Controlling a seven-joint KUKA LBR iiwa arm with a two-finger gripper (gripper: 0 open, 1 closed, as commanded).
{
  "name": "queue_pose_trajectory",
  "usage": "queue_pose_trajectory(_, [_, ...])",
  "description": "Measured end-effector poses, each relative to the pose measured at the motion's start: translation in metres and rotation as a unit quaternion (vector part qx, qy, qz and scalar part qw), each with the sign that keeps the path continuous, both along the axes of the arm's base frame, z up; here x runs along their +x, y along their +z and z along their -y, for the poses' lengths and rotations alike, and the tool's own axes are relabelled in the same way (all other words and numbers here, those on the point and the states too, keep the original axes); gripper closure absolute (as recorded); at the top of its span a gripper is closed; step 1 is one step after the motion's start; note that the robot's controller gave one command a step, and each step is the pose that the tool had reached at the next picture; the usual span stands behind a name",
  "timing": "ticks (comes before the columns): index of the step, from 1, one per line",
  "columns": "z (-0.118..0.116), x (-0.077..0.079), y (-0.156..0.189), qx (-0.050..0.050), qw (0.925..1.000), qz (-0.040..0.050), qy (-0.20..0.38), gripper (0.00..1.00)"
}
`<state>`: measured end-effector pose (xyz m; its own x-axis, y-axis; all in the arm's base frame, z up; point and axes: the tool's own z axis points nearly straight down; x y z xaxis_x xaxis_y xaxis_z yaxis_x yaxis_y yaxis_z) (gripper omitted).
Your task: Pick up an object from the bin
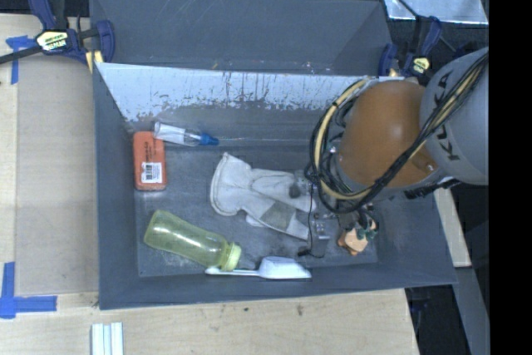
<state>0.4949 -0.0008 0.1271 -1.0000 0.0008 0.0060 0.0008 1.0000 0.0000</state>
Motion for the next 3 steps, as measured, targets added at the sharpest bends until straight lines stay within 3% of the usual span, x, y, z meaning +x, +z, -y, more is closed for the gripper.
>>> queue_pose_trajectory(1, [0.0, 0.002, 0.004, 0.0, 1.0, 0.0041, 0.0, 0.0])
queue_pose_trajectory(2, [-0.014, 0.011, -0.032, 0.0, 1.0, 0.0061, 0.005, 0.0])
queue_pose_trajectory(3, [-0.041, 0.027, -0.047, 0.0, 0.9992, 0.0069, -0.04, 1.0])
